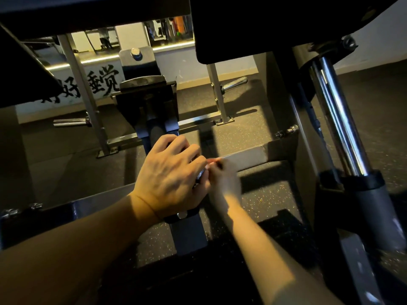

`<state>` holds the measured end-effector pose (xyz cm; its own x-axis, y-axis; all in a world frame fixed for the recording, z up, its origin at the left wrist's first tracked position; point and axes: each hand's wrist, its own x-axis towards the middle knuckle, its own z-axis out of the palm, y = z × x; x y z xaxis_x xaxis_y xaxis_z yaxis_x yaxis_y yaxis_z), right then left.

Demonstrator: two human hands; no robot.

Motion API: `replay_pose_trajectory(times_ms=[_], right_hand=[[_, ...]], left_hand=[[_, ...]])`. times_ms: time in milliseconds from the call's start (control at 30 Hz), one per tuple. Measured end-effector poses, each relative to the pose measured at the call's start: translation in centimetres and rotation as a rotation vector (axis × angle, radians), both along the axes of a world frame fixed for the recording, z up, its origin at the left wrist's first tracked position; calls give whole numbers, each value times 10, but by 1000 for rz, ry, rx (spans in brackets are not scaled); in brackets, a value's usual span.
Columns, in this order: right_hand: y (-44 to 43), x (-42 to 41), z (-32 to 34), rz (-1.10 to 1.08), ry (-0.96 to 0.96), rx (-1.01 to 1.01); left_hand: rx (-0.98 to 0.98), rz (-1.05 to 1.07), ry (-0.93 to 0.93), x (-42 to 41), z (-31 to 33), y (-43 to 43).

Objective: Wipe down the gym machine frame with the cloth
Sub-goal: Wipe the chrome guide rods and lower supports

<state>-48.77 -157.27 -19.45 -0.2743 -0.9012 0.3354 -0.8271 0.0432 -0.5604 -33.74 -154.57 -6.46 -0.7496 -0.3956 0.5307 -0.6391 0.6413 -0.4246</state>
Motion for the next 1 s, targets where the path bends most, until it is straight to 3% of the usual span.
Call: replay_pose_trajectory(times_ms=[67,133,233,333,400,467,600,700,733,900,1000], right_hand=[[9,-12,-7,175,138,-4],[7,-55,-13,134,166,13],[0,-102,-13,-169,12,138],[-8,-75,-1,-380,-44,126],[-13,-40,1,-364,-199,15],[-13,-9,3,-182,-308,-70],[-2,-5,-3,166,38,33],[0,-56,-8,163,394,181],[-1,-71,-7,100,426,187],[-12,-93,2,-255,242,122],[-17,-63,12,-421,-21,20]], left_hand=[[-1,0,2,0,1,0],[-15,3,11,0,0,0],[-21,9,24,-2,-1,1],[-23,17,28,-1,-1,0],[-17,16,33,-1,-1,1],[-12,1,29,-2,-2,1],[-15,-3,26,0,-2,-1],[-14,9,18,0,-3,-2],[-15,16,14,0,-3,-2],[-33,-7,32,-2,-4,-2],[-34,-14,47,-1,-4,-1]])
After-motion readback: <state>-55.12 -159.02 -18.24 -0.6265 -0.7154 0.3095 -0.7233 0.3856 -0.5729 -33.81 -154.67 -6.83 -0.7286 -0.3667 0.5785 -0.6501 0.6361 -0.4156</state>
